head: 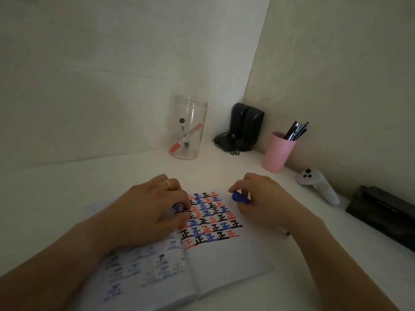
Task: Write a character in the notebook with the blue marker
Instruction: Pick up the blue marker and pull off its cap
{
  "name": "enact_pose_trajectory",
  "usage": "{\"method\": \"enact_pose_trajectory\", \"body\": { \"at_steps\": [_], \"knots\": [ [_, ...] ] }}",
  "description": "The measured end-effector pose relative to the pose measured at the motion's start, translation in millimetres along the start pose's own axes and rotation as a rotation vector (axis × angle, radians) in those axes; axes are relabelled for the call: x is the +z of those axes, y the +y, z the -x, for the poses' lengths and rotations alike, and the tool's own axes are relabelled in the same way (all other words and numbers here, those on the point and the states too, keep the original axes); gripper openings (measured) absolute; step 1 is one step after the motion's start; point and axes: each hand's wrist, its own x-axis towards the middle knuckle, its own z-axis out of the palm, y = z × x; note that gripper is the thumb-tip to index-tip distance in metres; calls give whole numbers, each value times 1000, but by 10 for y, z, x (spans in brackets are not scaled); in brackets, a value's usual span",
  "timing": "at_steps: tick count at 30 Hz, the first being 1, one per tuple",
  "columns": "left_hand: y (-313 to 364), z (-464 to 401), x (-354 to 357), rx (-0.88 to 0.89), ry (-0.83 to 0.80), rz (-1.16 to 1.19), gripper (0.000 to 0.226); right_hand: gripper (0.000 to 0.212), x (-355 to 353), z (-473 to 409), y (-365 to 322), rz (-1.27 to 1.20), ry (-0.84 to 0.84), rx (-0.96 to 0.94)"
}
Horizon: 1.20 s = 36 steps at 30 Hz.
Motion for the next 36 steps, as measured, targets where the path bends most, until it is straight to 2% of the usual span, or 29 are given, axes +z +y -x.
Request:
{"method": "enact_pose_trajectory", "body": {
  "at_steps": [1,3,6,8,10,13,17,21,24,29,33,36],
  "knots": [
    [7,-4,-4,-1,-5,4,31,38,-16,12,0,-81,59,-18],
    [23,1,-15,-5,-9,13,31,35,-89,53,-25,-391,224,-15],
    [48,13,-48,-11,-4,15,33,24,-217,110,-40,-1173,530,51],
    [58,14,-59,-16,21,13,32,23,-235,133,-29,-1728,580,77],
    [69,9,-71,-24,35,11,32,22,-200,152,-60,-1958,515,130],
    [91,4,-84,-36,44,3,30,23,-114,157,-158,-1956,355,194],
    [144,-4,-120,-73,95,35,37,28,-13,153,-312,-1666,186,179],
    [302,-38,-171,-166,181,319,53,29,102,202,-513,-1538,112,132],
    [380,-30,-172,-84,267,358,39,18,165,246,-635,-1512,71,98],
    [343,-17,-162,-89,319,319,24,30,160,205,-634,-1642,98,98],
    [351,-37,-109,-120,283,229,27,29,168,203,-664,-1583,241,156],
    [406,-40,-54,-67,199,145,32,32,165,232,-725,-1527,263,148]
  ]
}}
